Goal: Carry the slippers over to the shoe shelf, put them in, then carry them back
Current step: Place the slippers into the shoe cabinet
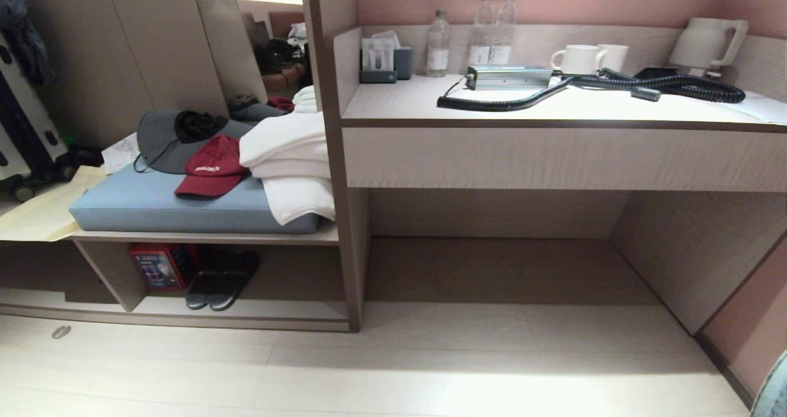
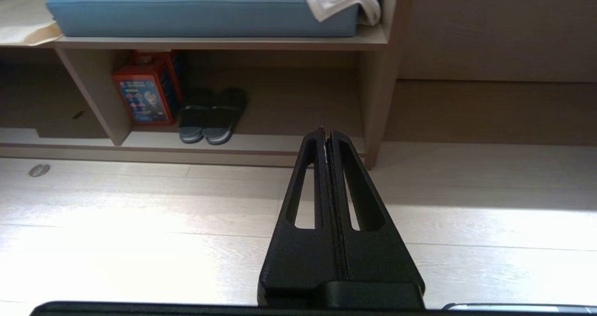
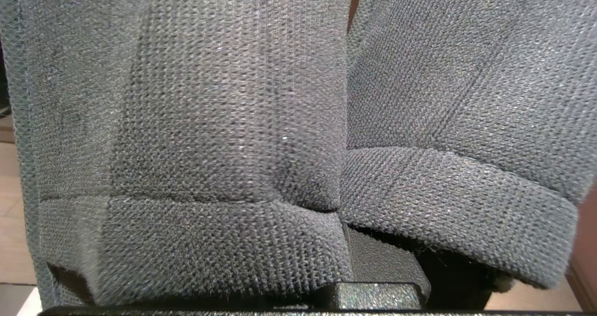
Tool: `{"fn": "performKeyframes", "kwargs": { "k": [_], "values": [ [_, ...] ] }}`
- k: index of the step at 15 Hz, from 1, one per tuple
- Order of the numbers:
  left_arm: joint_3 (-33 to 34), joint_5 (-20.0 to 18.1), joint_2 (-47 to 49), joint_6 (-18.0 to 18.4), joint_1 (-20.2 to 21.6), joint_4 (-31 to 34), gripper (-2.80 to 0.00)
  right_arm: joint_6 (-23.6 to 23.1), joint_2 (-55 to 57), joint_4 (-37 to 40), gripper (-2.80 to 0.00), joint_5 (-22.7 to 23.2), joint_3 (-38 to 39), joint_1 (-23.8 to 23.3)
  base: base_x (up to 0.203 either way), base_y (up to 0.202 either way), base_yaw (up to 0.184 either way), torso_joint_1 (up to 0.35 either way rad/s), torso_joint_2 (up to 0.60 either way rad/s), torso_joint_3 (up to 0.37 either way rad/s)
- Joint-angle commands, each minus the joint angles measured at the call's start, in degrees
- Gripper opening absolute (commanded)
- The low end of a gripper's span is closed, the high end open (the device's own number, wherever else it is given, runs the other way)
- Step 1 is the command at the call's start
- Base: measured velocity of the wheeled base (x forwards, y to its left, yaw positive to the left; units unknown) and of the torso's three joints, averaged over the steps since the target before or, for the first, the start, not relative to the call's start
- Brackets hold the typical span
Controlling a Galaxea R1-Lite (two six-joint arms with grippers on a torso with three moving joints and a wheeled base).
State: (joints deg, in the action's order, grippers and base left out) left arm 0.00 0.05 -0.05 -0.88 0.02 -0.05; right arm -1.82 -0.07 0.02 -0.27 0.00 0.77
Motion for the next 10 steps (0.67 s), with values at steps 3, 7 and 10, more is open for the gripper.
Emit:
{"fn": "performKeyframes", "kwargs": {
  "k": [3,7,10],
  "values": [
    [0.1,0.0,0.0,0.0,0.0,0.0,-2.8,0.0,0.1,0.0,-2.8,0.0,0.0,0.0,0.0,0.195,-0.004,0.001,0.0,0.003],
    [0.1,0.0,0.0,0.0,0.0,0.0,-2.8,0.1,0.0,0.0,-2.8,0.0,0.0,0.0,0.0,0.197,-0.002,0.001,0.0,-0.002],
    [0.1,0.0,0.0,0.0,0.0,0.0,-2.8,0.1,0.0,0.0,-2.8,0.0,0.0,0.0,0.0,0.196,-0.001,0.004,0.0,0.003]
  ]
}}
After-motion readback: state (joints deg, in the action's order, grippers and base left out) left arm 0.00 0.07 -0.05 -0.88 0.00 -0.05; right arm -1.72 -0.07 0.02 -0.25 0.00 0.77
